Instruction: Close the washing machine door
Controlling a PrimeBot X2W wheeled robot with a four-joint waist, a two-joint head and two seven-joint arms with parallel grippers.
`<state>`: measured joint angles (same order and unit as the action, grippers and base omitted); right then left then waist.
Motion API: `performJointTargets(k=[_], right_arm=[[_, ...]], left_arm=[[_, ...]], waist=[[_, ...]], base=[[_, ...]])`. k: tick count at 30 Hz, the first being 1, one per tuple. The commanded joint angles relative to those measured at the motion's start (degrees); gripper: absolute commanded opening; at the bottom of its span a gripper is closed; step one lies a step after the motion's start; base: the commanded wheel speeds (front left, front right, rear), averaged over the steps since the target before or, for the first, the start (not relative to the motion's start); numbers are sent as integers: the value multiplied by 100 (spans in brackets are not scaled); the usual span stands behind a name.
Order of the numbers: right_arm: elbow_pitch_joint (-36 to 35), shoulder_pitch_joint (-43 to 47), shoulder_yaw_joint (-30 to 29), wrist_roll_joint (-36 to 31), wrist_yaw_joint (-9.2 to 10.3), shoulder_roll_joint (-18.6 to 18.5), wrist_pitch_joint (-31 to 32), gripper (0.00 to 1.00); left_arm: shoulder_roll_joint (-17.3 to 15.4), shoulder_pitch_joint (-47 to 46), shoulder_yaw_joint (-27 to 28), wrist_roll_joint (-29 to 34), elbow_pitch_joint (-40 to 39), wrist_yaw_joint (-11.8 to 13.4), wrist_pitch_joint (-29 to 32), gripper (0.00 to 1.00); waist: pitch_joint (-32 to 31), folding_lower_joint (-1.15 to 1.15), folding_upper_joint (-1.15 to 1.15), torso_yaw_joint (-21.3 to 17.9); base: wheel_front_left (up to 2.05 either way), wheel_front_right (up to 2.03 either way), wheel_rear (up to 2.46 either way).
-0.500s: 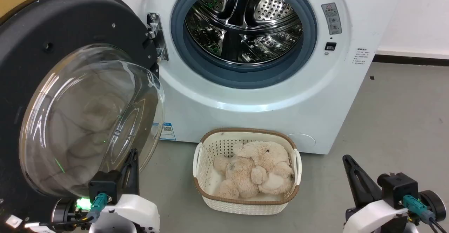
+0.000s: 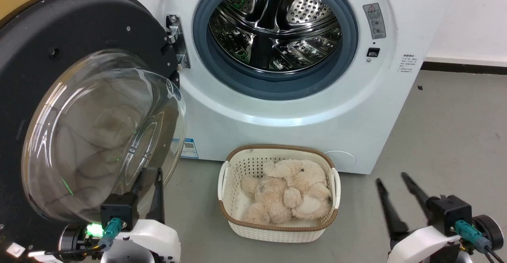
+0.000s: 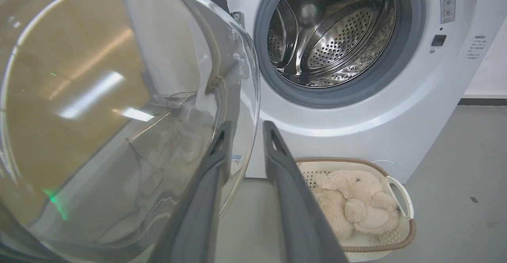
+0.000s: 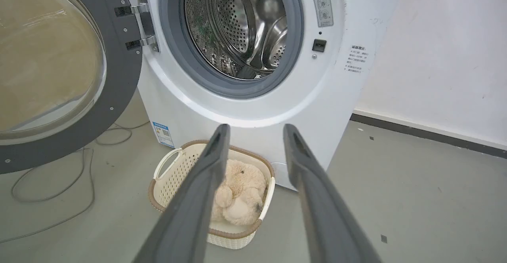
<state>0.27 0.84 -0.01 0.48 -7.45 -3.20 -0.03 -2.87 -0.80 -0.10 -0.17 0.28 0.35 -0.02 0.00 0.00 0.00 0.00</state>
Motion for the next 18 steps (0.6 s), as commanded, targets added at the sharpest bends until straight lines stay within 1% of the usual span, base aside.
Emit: performJointTargets(k=[1, 12, 18], right_arm=[[1, 2, 1, 3, 0, 0, -13, 100], [4, 14, -2, 24, 0, 3, -134, 100], [-1, 19, 10, 38, 0, -1, -206, 100]], left_arm=[[0, 2, -3, -1, 3, 4, -14, 100], [-1, 18, -41, -12, 10, 46, -134, 100], [-5, 29, -56, -20, 5, 73, -206, 100]], waist=[[0, 0, 0, 0], [0, 0, 0, 46], [-3, 0, 0, 142]], base=[[0, 0, 0], [0, 0, 0], [0, 0, 0]])
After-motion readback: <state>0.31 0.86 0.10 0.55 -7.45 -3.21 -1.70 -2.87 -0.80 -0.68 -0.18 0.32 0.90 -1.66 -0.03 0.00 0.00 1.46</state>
